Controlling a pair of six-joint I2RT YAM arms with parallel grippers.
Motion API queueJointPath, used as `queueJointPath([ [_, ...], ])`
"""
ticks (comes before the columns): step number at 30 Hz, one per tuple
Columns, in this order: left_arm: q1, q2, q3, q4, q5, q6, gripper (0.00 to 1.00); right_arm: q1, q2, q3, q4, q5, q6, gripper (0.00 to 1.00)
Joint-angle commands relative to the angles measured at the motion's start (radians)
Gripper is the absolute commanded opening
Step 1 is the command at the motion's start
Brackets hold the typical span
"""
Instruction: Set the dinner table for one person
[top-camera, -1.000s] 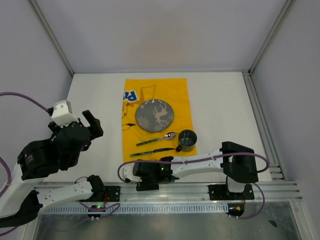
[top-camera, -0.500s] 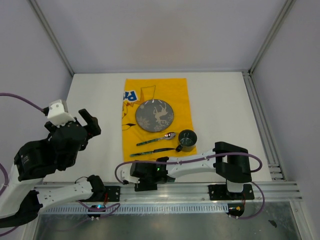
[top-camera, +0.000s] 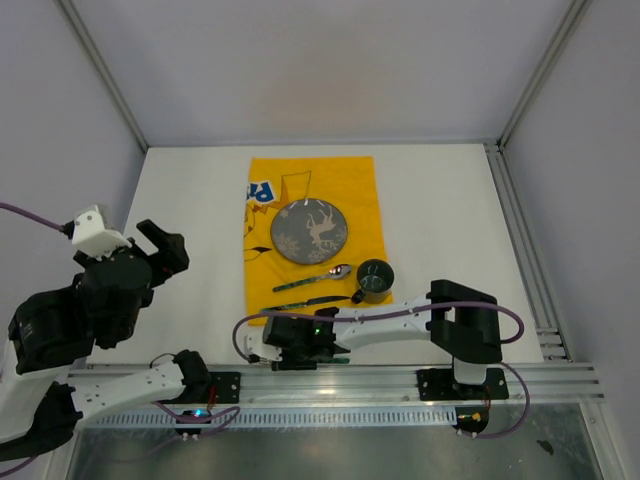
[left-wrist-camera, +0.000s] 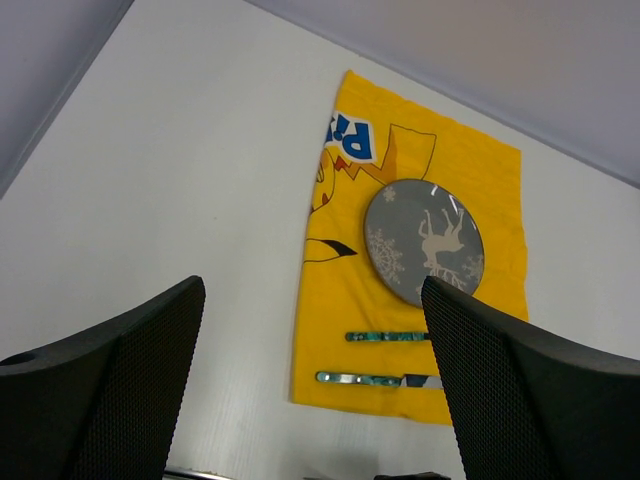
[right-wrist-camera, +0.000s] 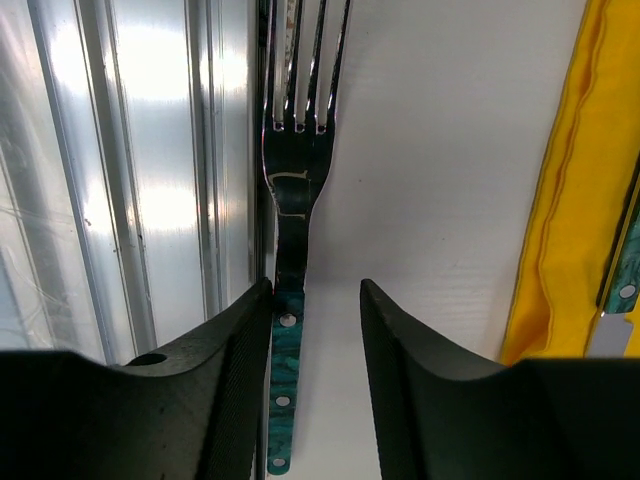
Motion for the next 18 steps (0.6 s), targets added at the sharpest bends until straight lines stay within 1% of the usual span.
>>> queueJointPath([
  [1, 0.001, 0.026, 0.013, -0.171, -0.019, -0.019, 0.91, -0.017, -0.002, 0.025, -0.008, -0.053, 0.006, 0.42],
  [2, 0.001, 0.029, 0.013, -0.168, -0.018, -0.014, 0.91, -0.02, -0.002, 0.023, -0.01, -0.058, 0.011, 0.39],
  [5, 0.001, 0.034, 0.005, -0.151, -0.013, -0.002, 0.91, -0.032, -0.004, 0.023, -0.014, -0.067, 0.017, 0.36],
  [9, 0.001, 0.032, -0.009, -0.142, -0.007, -0.004, 0.91, -0.041, -0.004, 0.029, -0.018, -0.064, 0.018, 0.33],
  [18, 0.001, 0.026, -0.026, -0.129, -0.013, -0.002, 0.91, -0.106, -0.04, 0.072, -0.06, -0.045, 0.076, 0.32],
])
